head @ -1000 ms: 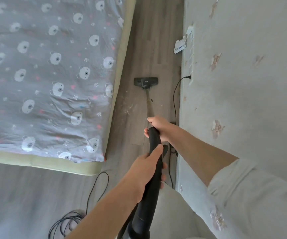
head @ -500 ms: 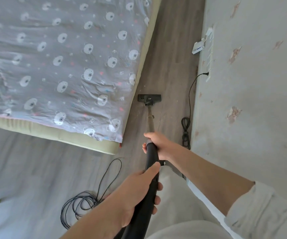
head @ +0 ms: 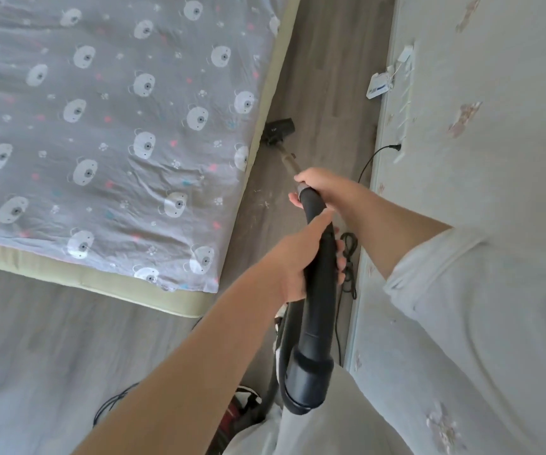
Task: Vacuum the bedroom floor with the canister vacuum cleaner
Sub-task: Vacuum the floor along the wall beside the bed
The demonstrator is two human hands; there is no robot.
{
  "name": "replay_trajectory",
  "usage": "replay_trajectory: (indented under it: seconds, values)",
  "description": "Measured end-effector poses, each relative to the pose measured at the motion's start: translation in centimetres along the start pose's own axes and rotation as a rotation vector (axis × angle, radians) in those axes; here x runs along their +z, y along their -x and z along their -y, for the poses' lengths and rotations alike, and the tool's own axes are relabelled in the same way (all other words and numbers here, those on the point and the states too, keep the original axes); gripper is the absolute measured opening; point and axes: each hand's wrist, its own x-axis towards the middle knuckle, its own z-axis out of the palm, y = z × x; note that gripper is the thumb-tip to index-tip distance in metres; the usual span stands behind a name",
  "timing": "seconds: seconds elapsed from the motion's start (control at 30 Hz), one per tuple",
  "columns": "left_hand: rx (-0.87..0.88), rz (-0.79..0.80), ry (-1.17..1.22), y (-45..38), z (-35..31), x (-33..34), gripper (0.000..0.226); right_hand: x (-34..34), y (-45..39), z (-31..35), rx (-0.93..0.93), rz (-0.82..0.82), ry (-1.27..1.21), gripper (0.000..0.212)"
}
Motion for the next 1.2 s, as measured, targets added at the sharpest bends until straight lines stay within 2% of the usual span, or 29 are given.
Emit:
replay_trajectory:
  seconds: [0.13,0.23,0.3,0.4,0.53,0.77,0.87,0.97,1.03,1.13,1.2]
  values:
    - [0.015,-0.038,-0.014,0.1,0.5,-0.8,0.037,0.6,-0.5,-0.1,0.044,0.068,0.195,0.017]
    - [-0.036,-0.126,-0.104,2.0,3.8,-3.6,0.038,2.3,0.6,-4.4,0.096,0.083,0.337,0.027]
    - [-0.049,-0.156,-0.143,4.1,6.6,-6.0,0.041,3.9,2.1,-8.1,0.102,0.108,0.368,0.021]
    - [-0.048,-0.188,-0.171,8.5,11.3,-9.2,0.040,6.4,5.9,-14.0,0.102,0.133,0.375,0.014]
    - [-0.085,-0.194,-0.208,14.8,16.7,-11.4,0.036,8.0,11.1,-21.0,0.135,0.181,0.359,0.024]
    - [-0.223,-0.208,-0.274,25.0,26.5,-15.4,0.044,10.2,20.6,-33.4,0.226,0.252,0.304,0.019]
    - [-0.211,-0.199,-0.370,27.1,29.2,-16.4,0.039,10.5,23.1,-37.2,0.274,0.218,0.268,0.029]
    - [-0.227,-0.166,-0.420,27.1,29.2,-15.8,0.042,9.9,23.2,-37.4,0.273,0.187,0.165,0.033]
    - [-0.245,-0.134,-0.380,25.9,28.0,-14.9,0.046,9.3,21.9,-35.7,0.251,0.146,0.130,0.023]
    - [-0.222,-0.103,-0.306,22.0,25.7,-13.2,0.041,8.1,19.0,-31.9,0.192,0.063,0.155,0.012]
    - [-0.188,-0.080,-0.242,18.7,24.5,-12.0,0.038,6.8,16.5,-29.1,0.158,0.031,0.221,0.017]
